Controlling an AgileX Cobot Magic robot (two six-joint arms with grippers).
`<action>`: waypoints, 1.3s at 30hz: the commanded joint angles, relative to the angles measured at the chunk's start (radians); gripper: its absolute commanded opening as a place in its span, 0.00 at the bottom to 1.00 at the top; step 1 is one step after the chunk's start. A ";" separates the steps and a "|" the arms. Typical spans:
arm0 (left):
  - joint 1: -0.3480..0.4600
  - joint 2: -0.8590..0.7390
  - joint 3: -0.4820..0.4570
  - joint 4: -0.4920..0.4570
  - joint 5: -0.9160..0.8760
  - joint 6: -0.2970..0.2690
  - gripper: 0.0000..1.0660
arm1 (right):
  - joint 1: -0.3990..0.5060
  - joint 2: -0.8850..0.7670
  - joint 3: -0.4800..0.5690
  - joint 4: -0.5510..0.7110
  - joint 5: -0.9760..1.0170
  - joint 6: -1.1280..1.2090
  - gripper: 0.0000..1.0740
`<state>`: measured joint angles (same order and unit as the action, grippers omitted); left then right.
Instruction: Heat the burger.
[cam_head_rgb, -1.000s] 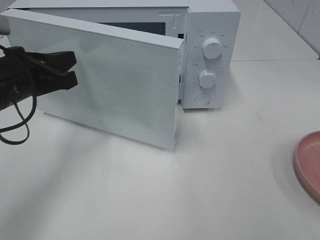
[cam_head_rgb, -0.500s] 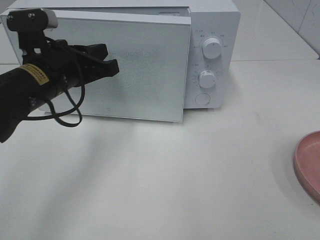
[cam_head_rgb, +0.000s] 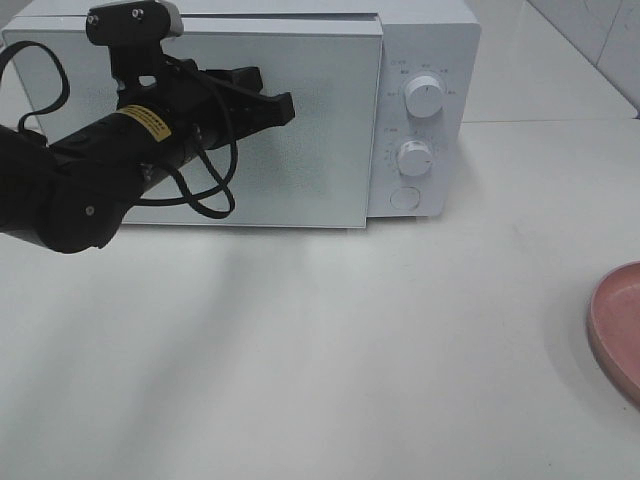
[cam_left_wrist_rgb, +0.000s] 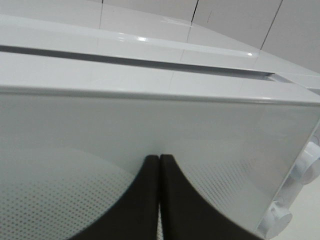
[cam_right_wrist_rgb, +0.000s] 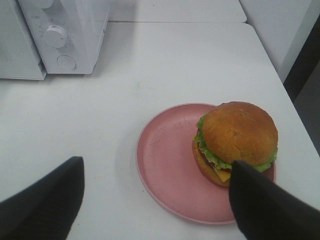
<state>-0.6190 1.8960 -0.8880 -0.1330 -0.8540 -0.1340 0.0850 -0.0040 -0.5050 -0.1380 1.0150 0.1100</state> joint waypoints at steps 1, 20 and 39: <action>0.003 0.006 -0.025 -0.059 -0.005 0.019 0.00 | -0.004 -0.026 0.001 -0.003 -0.011 0.002 0.71; 0.010 0.072 -0.125 -0.116 0.014 0.084 0.00 | -0.004 -0.026 0.001 -0.003 -0.011 0.002 0.71; -0.044 -0.074 -0.089 -0.052 0.467 0.099 0.06 | -0.004 -0.026 0.001 -0.003 -0.011 0.002 0.71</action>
<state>-0.6540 1.8340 -0.9790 -0.1820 -0.4240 -0.0350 0.0850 -0.0040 -0.5050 -0.1380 1.0150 0.1100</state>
